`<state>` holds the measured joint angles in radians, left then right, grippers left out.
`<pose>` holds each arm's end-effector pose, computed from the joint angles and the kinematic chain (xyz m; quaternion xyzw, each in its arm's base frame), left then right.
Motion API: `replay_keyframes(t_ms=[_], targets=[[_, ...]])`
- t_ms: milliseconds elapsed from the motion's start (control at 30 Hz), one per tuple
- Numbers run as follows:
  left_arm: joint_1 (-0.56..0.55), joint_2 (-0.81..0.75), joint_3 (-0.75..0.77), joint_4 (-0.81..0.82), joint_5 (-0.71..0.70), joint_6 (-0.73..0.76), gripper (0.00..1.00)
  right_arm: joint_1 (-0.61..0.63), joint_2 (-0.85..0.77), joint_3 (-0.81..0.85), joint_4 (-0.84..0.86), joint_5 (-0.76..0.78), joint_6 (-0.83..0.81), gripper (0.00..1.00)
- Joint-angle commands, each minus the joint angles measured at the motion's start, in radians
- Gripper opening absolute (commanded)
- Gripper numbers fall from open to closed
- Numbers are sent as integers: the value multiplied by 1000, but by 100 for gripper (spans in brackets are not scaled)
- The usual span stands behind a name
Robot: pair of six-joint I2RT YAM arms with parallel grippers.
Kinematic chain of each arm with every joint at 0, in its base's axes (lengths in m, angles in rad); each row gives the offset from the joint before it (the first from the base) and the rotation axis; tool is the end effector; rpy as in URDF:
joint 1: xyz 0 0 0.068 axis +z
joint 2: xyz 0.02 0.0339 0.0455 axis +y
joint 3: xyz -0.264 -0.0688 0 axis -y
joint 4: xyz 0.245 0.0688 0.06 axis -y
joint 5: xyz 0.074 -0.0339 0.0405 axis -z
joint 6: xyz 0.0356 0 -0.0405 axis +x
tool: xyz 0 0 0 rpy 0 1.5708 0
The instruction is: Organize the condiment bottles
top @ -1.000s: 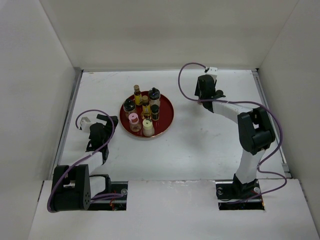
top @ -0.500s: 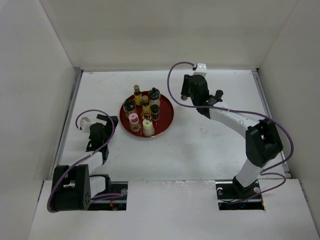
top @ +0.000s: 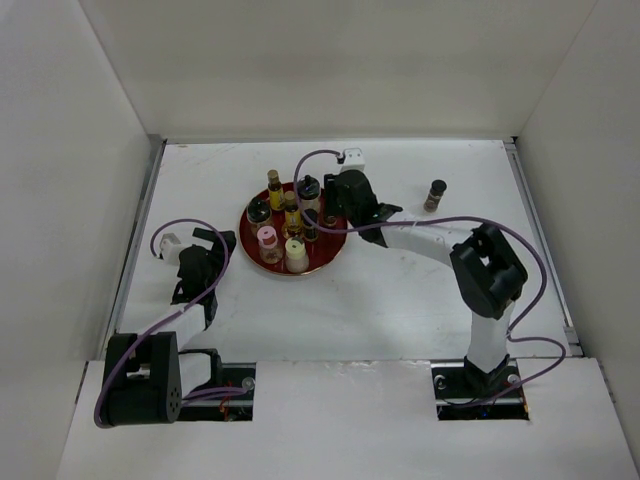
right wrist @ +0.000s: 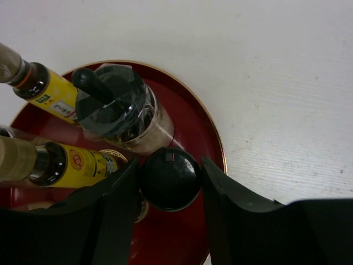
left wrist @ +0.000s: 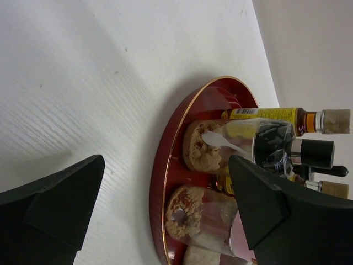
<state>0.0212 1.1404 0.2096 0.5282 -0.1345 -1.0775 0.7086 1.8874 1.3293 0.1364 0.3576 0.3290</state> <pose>0.2047 0.0091 0.1499 -0.4662 0.6905 -0.2288 0.5035 0.3420 0.2767 0.2416 -0.0609 0.8295 0.1355 0.5384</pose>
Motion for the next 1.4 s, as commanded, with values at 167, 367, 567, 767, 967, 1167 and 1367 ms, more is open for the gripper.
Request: replay_keyframes(t_ms=[167,367,567,767,967,1167,1367], targets=[[3,-22,8,42,4,5,100,18,48,47,88,35,-19,39],[1,-16,10,46,6,4,100,30,58,27,100,52,-19,52],[-3,-13,11,47,7,4,100,33,12,7,101,53,4,68],[4,-24,10,43,16,2,100,32,-92,-48,104,53,18,74],[6,-22,8,42,19,1,100,-75,-279,-195,143,52,33,58],[6,-27,7,42,19,-1,100,-318,-361,-291,68,219,76,29],[0,-24,7,42,12,-1,100,-459,-272,-225,-29,264,47,63]])
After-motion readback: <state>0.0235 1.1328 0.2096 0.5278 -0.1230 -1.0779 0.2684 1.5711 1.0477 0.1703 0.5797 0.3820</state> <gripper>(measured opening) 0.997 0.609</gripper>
